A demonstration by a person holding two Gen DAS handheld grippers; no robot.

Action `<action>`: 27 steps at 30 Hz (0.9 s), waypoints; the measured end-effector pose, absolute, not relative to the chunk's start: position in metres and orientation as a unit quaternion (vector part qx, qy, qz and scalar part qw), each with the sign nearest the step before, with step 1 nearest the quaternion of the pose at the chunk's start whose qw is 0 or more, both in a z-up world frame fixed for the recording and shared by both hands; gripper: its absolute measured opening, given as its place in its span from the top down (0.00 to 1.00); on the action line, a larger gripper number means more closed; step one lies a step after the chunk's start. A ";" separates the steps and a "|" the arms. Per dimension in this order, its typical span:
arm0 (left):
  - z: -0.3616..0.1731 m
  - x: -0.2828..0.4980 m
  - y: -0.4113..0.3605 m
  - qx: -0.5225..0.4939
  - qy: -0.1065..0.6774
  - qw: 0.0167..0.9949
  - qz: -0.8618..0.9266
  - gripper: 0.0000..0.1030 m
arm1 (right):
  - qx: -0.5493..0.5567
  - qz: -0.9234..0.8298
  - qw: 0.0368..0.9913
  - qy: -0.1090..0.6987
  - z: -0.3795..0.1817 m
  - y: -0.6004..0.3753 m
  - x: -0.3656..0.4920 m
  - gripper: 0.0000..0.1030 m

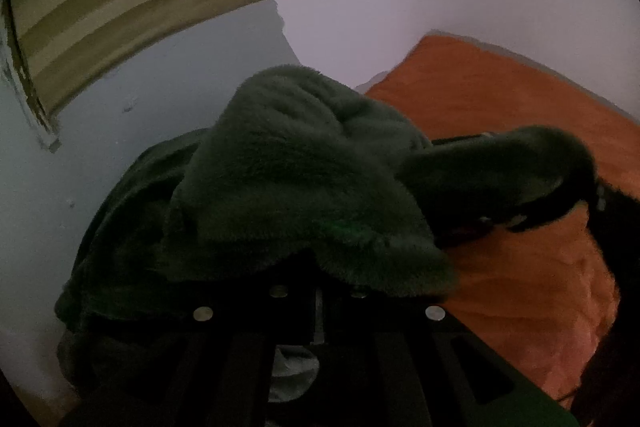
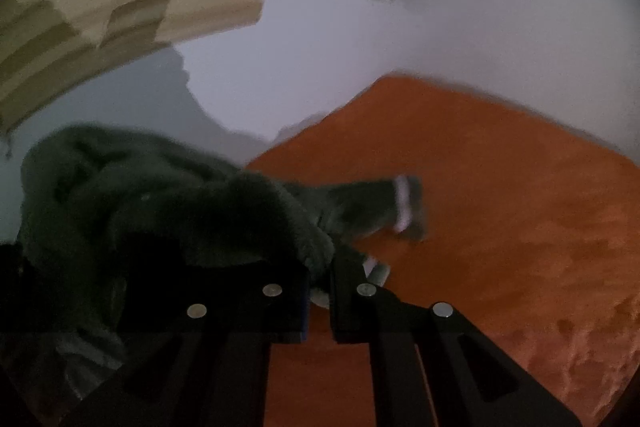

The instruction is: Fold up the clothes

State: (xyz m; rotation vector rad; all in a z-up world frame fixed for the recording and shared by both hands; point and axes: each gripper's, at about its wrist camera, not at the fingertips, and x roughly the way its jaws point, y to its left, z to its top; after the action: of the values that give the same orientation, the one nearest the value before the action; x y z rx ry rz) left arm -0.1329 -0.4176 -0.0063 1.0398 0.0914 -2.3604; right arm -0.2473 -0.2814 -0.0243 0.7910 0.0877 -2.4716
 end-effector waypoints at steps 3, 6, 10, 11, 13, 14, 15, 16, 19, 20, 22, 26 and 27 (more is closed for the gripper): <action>0.007 -0.130 -0.393 0.375 0.020 0.251 -0.892 0.98 | 0.261 -0.935 0.239 0.013 0.003 -0.252 -0.251 0.95; 0.025 -0.130 -0.370 0.359 0.022 0.222 -0.906 0.97 | 0.239 -0.947 0.213 0.003 0.032 -0.223 -0.261 0.95; 0.049 -0.130 -0.339 0.339 0.025 0.190 -0.921 0.98 | 0.225 -0.960 0.165 -0.020 0.070 -0.172 -0.284 0.95; 0.053 -0.134 -0.333 0.335 0.027 0.183 -0.924 0.98 | 0.220 -0.964 0.146 -0.023 0.081 -0.153 -0.293 0.95; 0.064 -0.138 -0.316 0.326 0.025 0.168 -0.930 0.98 | 0.216 -0.969 0.115 -0.029 0.095 -0.116 -0.312 0.95; 0.070 -0.141 -0.308 0.323 0.025 0.161 -0.932 0.98 | 0.217 -0.971 0.097 -0.035 0.105 -0.093 -0.322 0.95; 0.076 -0.145 -0.301 0.319 0.026 0.154 -0.935 0.98 | 0.215 -0.973 0.079 -0.036 0.115 -0.072 -0.330 0.95; 0.082 -0.149 -0.294 0.315 0.026 0.147 -0.937 0.98 | 0.211 -0.975 0.061 -0.028 0.125 -0.053 -0.338 0.95; 0.091 -0.162 -0.270 0.309 0.027 0.120 -0.943 0.98 | 0.181 -0.983 -0.017 0.023 0.164 0.021 -0.356 0.95; 0.092 -0.165 -0.262 0.310 0.028 0.111 -0.944 0.98 | 0.179 -0.982 -0.042 0.036 0.172 0.046 -0.364 0.95; 0.090 -0.173 -0.242 0.316 0.032 0.089 -0.944 0.97 | 0.179 -0.978 -0.085 0.060 0.183 0.090 -0.379 0.95; 0.061 -0.194 -0.194 0.360 0.040 0.038 -0.932 0.96 | 0.303 -0.941 -0.106 0.103 0.158 0.174 -0.411 0.94; 0.053 -0.199 -0.181 0.372 0.041 0.026 -0.927 0.96 | 0.352 -0.924 -0.104 0.105 0.139 0.197 -0.415 0.94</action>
State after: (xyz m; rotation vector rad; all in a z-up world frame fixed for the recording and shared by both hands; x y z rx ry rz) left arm -0.1986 -0.1815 0.0527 1.1500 0.1282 -2.8655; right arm -0.4154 0.1968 0.1395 1.1855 0.3545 -3.1137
